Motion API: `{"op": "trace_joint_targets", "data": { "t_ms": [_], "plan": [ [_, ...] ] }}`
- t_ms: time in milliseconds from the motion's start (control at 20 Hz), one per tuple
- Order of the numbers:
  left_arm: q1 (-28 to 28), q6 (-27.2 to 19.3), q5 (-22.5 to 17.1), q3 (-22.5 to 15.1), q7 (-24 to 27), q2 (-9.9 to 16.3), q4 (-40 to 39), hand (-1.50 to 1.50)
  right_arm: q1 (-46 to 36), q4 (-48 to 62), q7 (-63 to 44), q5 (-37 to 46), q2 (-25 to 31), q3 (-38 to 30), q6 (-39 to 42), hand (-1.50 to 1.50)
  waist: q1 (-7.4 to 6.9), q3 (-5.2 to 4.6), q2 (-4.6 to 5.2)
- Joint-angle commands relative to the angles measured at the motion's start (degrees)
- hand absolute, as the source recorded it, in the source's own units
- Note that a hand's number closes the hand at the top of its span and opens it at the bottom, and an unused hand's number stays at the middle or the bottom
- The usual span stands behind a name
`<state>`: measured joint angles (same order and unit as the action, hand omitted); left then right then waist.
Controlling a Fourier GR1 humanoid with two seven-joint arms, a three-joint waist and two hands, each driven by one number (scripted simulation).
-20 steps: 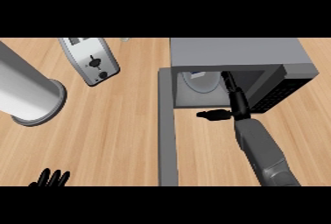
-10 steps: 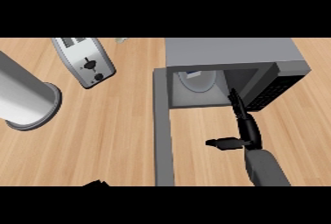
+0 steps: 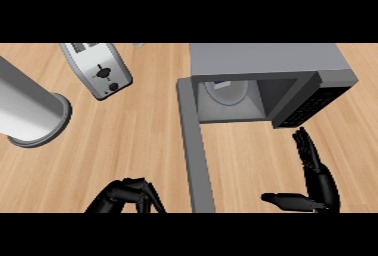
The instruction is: Pick up the milk, place it into the microwave and close the microwave
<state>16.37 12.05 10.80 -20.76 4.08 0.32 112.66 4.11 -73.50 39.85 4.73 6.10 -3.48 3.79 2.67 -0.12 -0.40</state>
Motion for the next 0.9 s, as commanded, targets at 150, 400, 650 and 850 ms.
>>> {"op": "trace_joint_targets", "data": {
  "t_ms": [150, 400, 650, 850],
  "plan": [
    [-14.96, 4.49, 2.94, -3.88, -6.0, -0.31, -16.85, 1.5, 10.1, -13.32, -2.36, -1.81, 2.53, -0.84, 1.21, -1.5, 0.52, 0.04, 0.52],
    [-24.71, -1.29, 3.86, -7.3, 0.12, -0.31, -33.28, 1.5, 19.36, -18.8, 1.92, -4.71, 6.81, -4.3, 5.55, -1.5, 0.19, 0.04, 0.6],
    [-32.0, -11.04, -4.12, -19.56, 7.72, -0.31, -47.16, 1.5, 18.38, -23.5, -1.76, -7.75, 6.27, -4.23, 7.33, -1.5, 0.07, 0.0, 0.82],
    [-37.25, -17.23, -12.69, -27.53, 6.98, -0.3, -51.72, 1.5, 22.01, -27.72, 0.02, -12.24, 8.3, -6.07, 11.94, -1.5, 2.14, -0.05, 0.94]
  ]
}}
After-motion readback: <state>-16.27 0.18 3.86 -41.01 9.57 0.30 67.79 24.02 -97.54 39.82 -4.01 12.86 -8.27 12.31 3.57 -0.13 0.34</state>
